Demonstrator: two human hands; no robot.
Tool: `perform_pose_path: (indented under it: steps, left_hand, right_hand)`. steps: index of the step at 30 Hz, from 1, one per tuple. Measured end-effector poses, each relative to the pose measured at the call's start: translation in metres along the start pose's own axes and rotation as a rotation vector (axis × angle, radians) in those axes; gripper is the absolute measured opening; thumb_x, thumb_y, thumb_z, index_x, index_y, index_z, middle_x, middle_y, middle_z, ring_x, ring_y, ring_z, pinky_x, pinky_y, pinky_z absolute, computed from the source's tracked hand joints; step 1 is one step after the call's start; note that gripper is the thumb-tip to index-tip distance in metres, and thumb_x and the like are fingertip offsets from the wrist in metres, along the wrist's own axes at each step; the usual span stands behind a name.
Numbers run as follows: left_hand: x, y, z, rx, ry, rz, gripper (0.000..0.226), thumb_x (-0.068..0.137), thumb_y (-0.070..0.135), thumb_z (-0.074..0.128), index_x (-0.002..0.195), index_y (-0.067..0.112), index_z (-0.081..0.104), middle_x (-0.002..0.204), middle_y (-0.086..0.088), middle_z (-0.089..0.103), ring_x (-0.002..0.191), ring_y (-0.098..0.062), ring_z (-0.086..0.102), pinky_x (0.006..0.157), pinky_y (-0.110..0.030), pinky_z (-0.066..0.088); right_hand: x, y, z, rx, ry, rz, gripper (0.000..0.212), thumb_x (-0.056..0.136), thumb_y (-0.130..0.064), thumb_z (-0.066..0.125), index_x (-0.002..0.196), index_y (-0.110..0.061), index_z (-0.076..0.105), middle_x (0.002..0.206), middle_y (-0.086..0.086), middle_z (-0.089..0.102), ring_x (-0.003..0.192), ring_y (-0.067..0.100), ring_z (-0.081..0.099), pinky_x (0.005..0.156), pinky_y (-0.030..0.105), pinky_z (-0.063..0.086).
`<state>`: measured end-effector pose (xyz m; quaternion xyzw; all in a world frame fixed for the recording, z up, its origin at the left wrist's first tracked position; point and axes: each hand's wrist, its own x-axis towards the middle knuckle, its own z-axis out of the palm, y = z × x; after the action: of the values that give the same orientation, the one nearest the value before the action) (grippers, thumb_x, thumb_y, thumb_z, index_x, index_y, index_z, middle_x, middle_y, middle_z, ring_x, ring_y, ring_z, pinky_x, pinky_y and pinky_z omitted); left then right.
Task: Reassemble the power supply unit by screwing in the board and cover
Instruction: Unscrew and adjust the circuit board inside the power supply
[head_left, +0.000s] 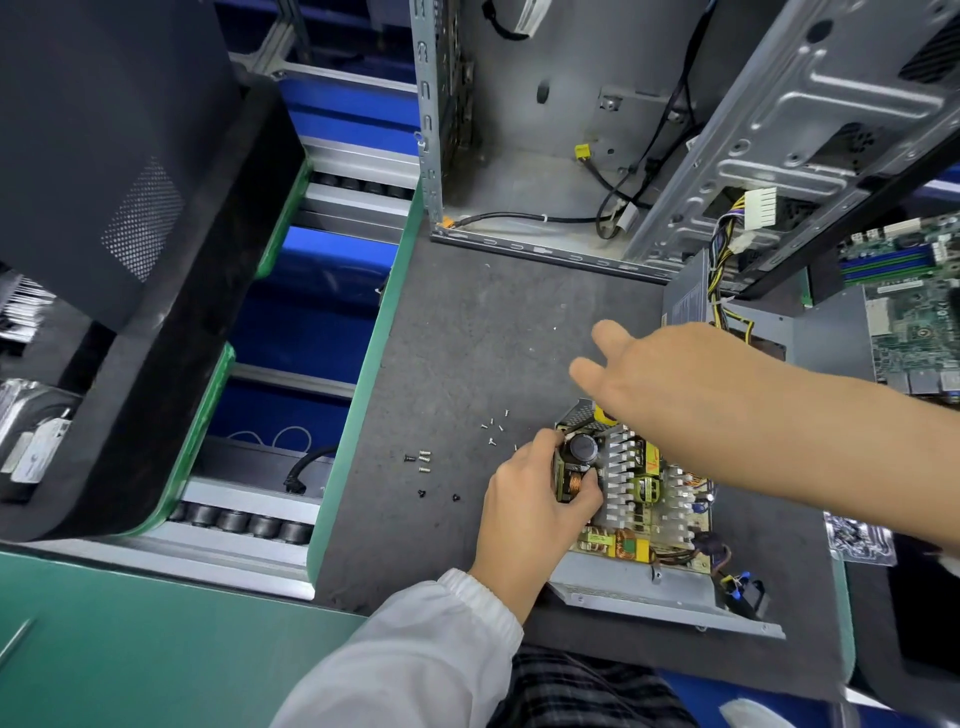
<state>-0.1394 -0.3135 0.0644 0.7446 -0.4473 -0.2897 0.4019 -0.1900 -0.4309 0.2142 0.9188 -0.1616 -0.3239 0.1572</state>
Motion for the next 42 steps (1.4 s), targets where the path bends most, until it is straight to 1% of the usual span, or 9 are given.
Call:
perform_pose_path:
  steps: [2, 4, 6, 9, 12, 15, 26, 35, 42]
  left_hand:
    - [0.000, 0.000, 0.000, -0.009, 0.003, -0.002, 0.026, 0.084, 0.028, 0.070, 0.105, 0.014, 0.062, 0.064, 0.015, 0.035, 0.059, -0.008, 0.039, 0.057, -0.020, 0.035]
    - [0.000, 0.000, 0.000, -0.021, 0.004, -0.007, 0.025, 0.084, 0.027, 0.071, 0.104, 0.016, 0.062, 0.063, 0.017, 0.035, 0.057, -0.005, 0.041, 0.055, -0.014, 0.032]
    - [0.000, 0.000, 0.000, -0.032, 0.005, -0.010, 0.025, 0.084, 0.027, 0.071, 0.105, 0.016, 0.063, 0.062, 0.017, 0.035, 0.056, -0.002, 0.043, 0.056, -0.010, 0.031]
    - [0.000, -0.001, 0.001, -0.029, 0.008, 0.000, 0.027, 0.084, 0.026, 0.071, 0.106, 0.014, 0.063, 0.062, 0.017, 0.036, 0.057, -0.005, 0.041, 0.058, -0.018, 0.038]
    - [0.000, -0.002, 0.002, -0.025, 0.016, 0.004, 0.028, 0.084, 0.026, 0.072, 0.107, 0.013, 0.064, 0.063, 0.016, 0.036, 0.057, -0.006, 0.040, 0.058, -0.020, 0.039]
    - [0.000, -0.001, 0.002, -0.036, 0.017, 0.004, 0.028, 0.084, 0.027, 0.072, 0.107, 0.013, 0.064, 0.062, 0.016, 0.036, 0.056, -0.006, 0.040, 0.057, -0.020, 0.038]
    - [0.000, -0.002, 0.001, -0.044, 0.002, -0.005, 0.030, 0.084, 0.027, 0.071, 0.110, 0.013, 0.063, 0.065, 0.015, 0.036, 0.057, -0.004, 0.041, 0.059, -0.015, 0.035]
    - [0.001, -0.002, 0.001, -0.038, -0.002, 0.002, 0.030, 0.085, 0.027, 0.071, 0.110, 0.012, 0.062, 0.069, 0.012, 0.038, 0.063, -0.006, 0.039, 0.061, -0.019, 0.038]
    - [0.000, -0.003, 0.000, -0.042, 0.004, -0.003, 0.028, 0.085, 0.027, 0.071, 0.107, 0.013, 0.062, 0.069, 0.011, 0.040, 0.065, -0.012, 0.046, 0.061, -0.019, 0.038]
  right_hand:
    - [-0.002, -0.002, -0.002, -0.042, -0.016, -0.006, 0.025, 0.078, -0.001, 0.050, 0.081, -0.015, 0.029, 0.075, 0.004, 0.018, 0.042, 0.014, 0.027, 0.038, 0.028, 0.014]
    - [-0.003, -0.002, -0.001, -0.079, -0.001, -0.004, 0.029, 0.087, -0.006, 0.048, 0.067, -0.015, 0.030, 0.069, 0.003, 0.020, 0.044, 0.015, 0.028, 0.040, 0.028, 0.013]
    - [-0.004, -0.002, -0.001, -0.101, 0.018, -0.009, 0.039, 0.095, -0.018, 0.049, 0.062, -0.017, 0.028, 0.064, 0.002, 0.027, 0.055, 0.018, 0.047, 0.042, 0.026, 0.014]
    - [-0.006, -0.007, 0.001, -0.042, 0.028, 0.007, 0.027, 0.100, -0.029, 0.043, 0.076, -0.017, 0.042, 0.056, -0.002, 0.028, 0.076, 0.022, 0.064, 0.043, 0.024, 0.015]
    - [-0.007, -0.009, 0.001, 0.000, 0.038, 0.043, 0.015, 0.100, -0.026, 0.043, 0.092, -0.016, 0.035, 0.056, -0.002, 0.027, 0.049, 0.017, 0.042, 0.041, 0.026, 0.015]
    - [-0.006, -0.003, 0.004, -0.018, 0.064, 0.090, 0.021, 0.098, -0.025, 0.046, 0.089, -0.017, 0.029, 0.057, -0.004, 0.028, 0.043, 0.016, 0.020, 0.040, 0.026, 0.013]
    - [-0.003, 0.000, 0.013, -0.016, 0.105, 0.079, 0.029, 0.092, -0.029, 0.055, 0.083, -0.021, 0.029, 0.054, -0.005, 0.029, 0.040, 0.015, 0.018, 0.039, 0.023, 0.011]
    - [0.000, 0.005, 0.013, 0.010, 0.144, 0.037, 0.024, 0.098, -0.038, 0.043, 0.085, -0.022, 0.031, 0.054, -0.004, 0.029, 0.041, 0.015, 0.020, 0.040, 0.024, 0.013]
    - [0.001, 0.005, 0.006, 0.001, 0.070, 0.032, 0.010, 0.096, -0.027, 0.049, 0.088, -0.023, 0.044, 0.053, -0.004, 0.030, 0.040, 0.015, 0.023, 0.039, 0.024, 0.013]
